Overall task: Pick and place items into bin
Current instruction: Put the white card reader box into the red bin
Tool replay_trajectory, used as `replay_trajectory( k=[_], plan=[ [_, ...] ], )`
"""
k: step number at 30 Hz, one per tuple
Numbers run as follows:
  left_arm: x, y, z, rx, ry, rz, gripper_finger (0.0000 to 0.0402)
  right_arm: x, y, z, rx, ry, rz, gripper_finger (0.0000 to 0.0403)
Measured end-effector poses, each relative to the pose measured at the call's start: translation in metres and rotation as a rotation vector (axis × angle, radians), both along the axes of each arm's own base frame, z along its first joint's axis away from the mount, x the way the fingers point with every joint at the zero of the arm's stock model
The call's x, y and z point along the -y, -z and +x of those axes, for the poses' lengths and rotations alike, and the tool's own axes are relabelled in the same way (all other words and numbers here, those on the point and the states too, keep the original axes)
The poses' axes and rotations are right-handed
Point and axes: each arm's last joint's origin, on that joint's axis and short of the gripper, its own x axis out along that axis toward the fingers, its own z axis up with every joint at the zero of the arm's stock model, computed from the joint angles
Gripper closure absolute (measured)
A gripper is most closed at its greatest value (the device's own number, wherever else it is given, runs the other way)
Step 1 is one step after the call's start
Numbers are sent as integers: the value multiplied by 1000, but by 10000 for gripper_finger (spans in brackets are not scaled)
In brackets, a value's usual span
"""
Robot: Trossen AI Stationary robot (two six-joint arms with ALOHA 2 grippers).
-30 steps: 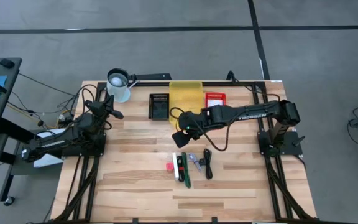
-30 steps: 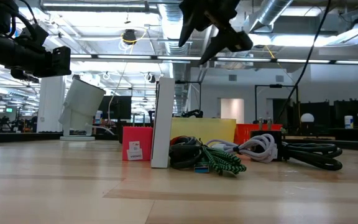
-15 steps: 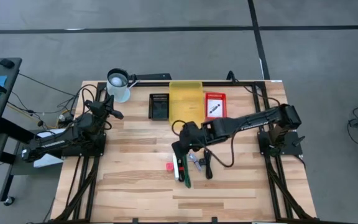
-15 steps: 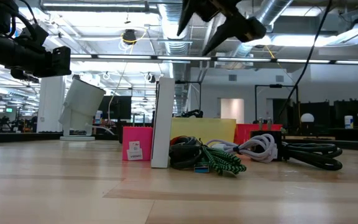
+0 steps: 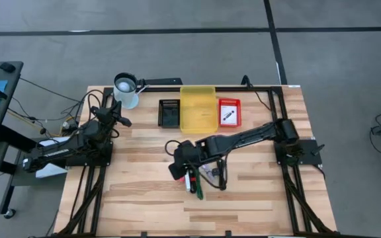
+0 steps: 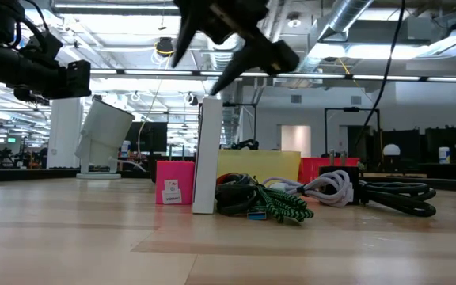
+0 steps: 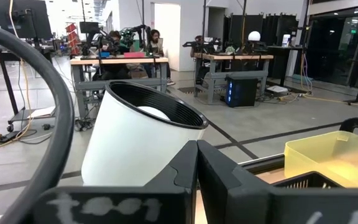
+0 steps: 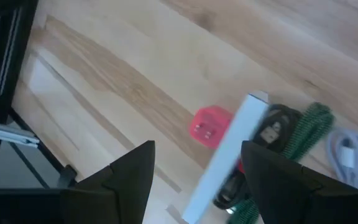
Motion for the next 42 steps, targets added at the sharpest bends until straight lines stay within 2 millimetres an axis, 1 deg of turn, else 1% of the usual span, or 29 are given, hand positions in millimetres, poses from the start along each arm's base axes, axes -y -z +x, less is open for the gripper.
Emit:
replay_trajectory(
  k=[5, 7, 11, 16, 21, 42],
  plan=[
    [0, 0, 0, -3, -2, -1, 401, -2, 3, 8, -84, -8, -21, 168],
    [0, 0, 0, -4, -2, -1, 401, -2, 6, 8, -143, -10, -35, 168],
    [0, 0, 0, -5, -2, -1, 401, -3, 5, 12, -162, -10, -40, 168],
    [0, 0, 0, -5, -1, -2, 401, -3, 4, 12, -172, -2, -43, 168],
    [0, 0, 0, -5, -1, -2, 401, -2, 6, 8, -219, 11, -61, 168],
    [0, 0, 0, -5, -1, -2, 401, -2, 6, 8, -206, 37, -73, 168]
  ],
)
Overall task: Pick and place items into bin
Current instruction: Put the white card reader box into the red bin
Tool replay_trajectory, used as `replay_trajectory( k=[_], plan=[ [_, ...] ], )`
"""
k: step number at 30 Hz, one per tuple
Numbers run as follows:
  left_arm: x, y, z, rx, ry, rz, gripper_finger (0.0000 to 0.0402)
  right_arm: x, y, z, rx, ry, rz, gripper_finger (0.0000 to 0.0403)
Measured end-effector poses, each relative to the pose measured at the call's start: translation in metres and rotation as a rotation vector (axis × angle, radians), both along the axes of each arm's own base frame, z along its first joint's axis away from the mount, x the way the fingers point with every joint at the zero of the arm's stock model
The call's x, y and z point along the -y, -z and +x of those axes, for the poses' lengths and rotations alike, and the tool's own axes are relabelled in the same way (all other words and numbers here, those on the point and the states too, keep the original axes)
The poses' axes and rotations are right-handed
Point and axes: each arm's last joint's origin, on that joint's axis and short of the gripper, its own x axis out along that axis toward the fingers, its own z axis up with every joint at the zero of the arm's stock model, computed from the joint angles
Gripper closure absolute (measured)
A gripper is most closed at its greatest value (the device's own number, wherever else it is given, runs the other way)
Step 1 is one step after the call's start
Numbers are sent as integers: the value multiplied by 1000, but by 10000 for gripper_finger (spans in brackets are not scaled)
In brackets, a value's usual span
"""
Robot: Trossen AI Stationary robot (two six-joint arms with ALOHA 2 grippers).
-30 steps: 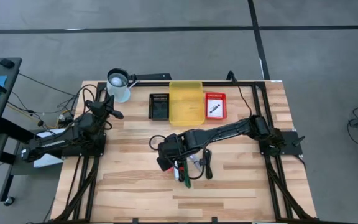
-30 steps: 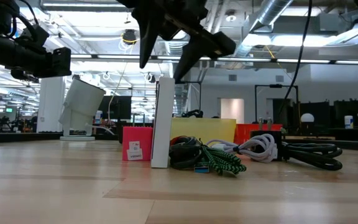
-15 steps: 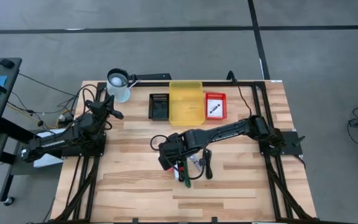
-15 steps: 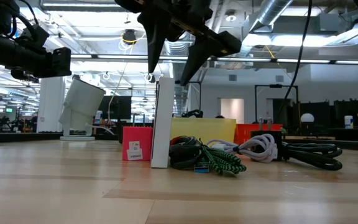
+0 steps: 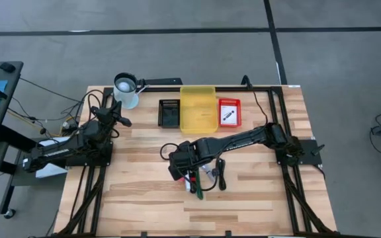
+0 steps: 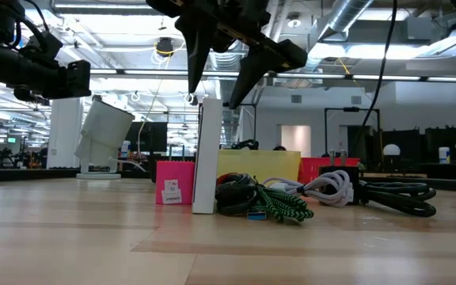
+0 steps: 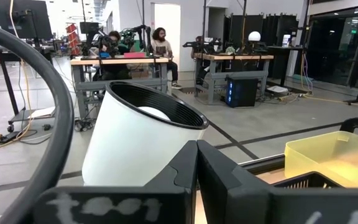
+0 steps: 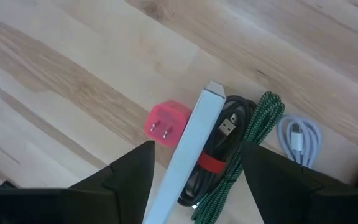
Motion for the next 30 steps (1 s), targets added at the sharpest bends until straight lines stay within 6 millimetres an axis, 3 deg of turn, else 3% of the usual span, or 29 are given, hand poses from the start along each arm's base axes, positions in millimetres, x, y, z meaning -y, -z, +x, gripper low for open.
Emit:
replay_trajectory(
  k=[30],
  plan=[
    [0, 0, 0, 0, 1, 0, 401, -3, -1, 1, 25, 8, -32, 168]
  ],
)
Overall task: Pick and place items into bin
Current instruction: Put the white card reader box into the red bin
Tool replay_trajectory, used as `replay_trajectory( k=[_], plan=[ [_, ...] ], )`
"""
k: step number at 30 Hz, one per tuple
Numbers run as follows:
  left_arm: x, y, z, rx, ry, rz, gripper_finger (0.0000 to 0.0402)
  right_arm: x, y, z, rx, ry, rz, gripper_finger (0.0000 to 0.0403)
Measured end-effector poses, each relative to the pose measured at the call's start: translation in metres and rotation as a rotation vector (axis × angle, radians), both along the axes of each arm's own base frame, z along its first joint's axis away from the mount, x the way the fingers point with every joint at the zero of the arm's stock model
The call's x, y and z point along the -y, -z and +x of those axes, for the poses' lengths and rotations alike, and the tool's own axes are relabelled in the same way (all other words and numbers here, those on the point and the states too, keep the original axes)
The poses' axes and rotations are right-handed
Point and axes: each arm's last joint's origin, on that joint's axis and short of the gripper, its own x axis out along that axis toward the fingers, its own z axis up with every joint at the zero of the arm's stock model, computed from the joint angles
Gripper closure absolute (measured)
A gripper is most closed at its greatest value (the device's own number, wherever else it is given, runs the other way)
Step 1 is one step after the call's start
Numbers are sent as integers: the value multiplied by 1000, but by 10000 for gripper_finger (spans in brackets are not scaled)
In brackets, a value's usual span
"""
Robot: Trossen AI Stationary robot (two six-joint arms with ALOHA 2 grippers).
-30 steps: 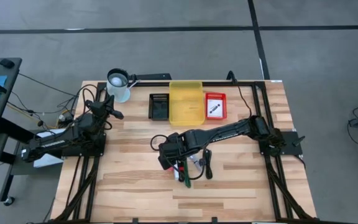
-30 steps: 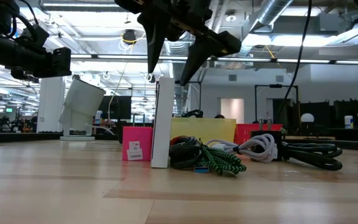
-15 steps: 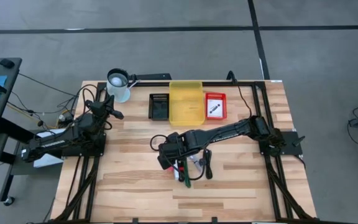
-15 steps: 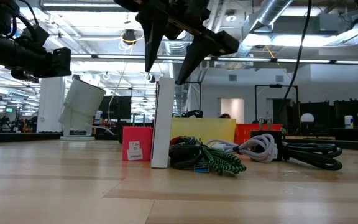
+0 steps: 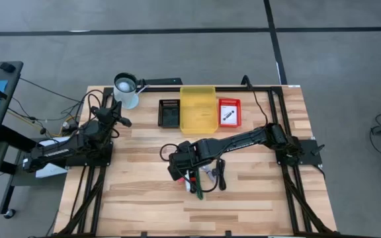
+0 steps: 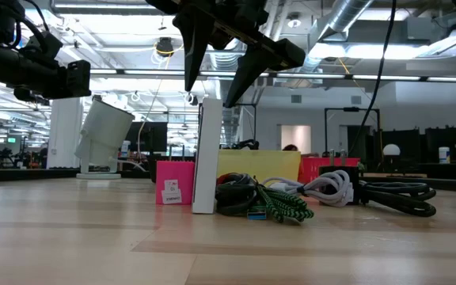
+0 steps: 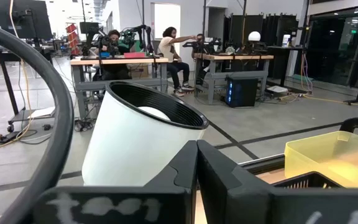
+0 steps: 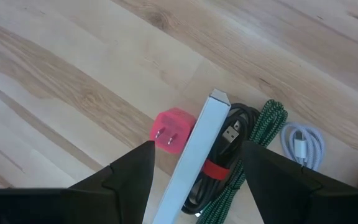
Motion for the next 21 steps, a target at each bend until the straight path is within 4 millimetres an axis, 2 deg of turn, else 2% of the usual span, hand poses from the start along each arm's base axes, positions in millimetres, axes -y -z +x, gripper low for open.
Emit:
replay_trajectory(
  k=[21],
  plan=[
    [0, 0, 0, -1, 0, 0, 401, 1, 0, -1, -8, -3, -4, 168]
  ],
)
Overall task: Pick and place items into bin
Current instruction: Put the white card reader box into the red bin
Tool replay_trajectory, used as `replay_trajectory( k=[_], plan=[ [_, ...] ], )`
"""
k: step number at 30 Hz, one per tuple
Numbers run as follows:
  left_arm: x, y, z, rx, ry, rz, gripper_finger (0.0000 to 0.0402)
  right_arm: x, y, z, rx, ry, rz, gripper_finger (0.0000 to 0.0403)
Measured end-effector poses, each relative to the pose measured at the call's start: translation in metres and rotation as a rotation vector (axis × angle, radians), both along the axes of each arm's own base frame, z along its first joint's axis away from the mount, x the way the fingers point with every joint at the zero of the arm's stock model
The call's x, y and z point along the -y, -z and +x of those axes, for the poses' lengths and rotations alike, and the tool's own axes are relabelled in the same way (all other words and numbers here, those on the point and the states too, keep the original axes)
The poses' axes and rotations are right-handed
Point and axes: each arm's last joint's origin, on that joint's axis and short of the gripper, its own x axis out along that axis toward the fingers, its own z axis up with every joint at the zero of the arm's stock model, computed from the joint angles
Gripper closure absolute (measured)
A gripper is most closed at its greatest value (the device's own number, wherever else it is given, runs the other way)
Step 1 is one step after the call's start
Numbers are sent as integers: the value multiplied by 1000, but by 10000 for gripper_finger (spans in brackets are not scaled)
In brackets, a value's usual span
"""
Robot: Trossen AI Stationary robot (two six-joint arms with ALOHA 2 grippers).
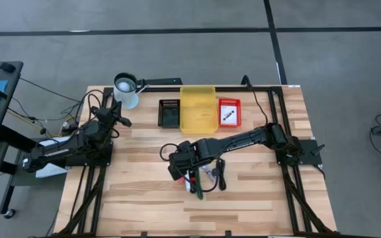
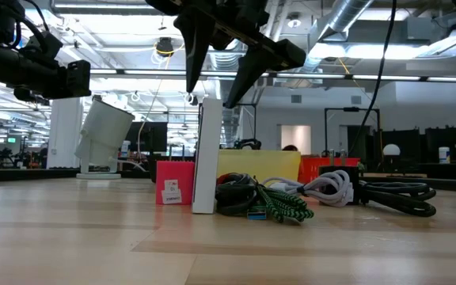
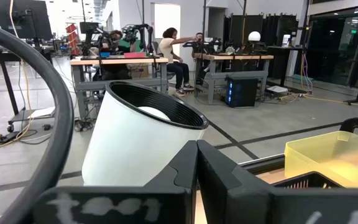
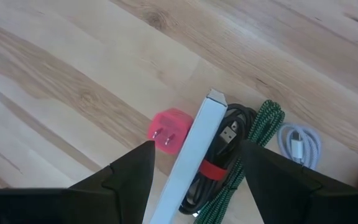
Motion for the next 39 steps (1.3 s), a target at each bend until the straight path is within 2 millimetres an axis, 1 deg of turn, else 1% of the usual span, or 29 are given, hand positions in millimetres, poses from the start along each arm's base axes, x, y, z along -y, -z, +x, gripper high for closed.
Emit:
replay_trajectory(
  k=[13, 15, 18, 20, 39],
  plan=[
    [0, 0, 0, 0, 0, 0, 401, -1, 0, 0, 10, -4, -27, 168],
    [0, 0, 0, 1, 0, 0, 401, -2, 8, 5, 12, -5, -26, 168],
    [0, 0, 0, 0, 0, 0, 401, -4, 19, 5, -33, -12, -28, 168],
    [0, 0, 0, 1, 0, 0, 401, -5, 19, 8, -12, -18, -13, 168],
    [0, 0, 0, 0, 0, 0, 401, -5, 21, 8, -22, -29, -15, 168]
  ],
)
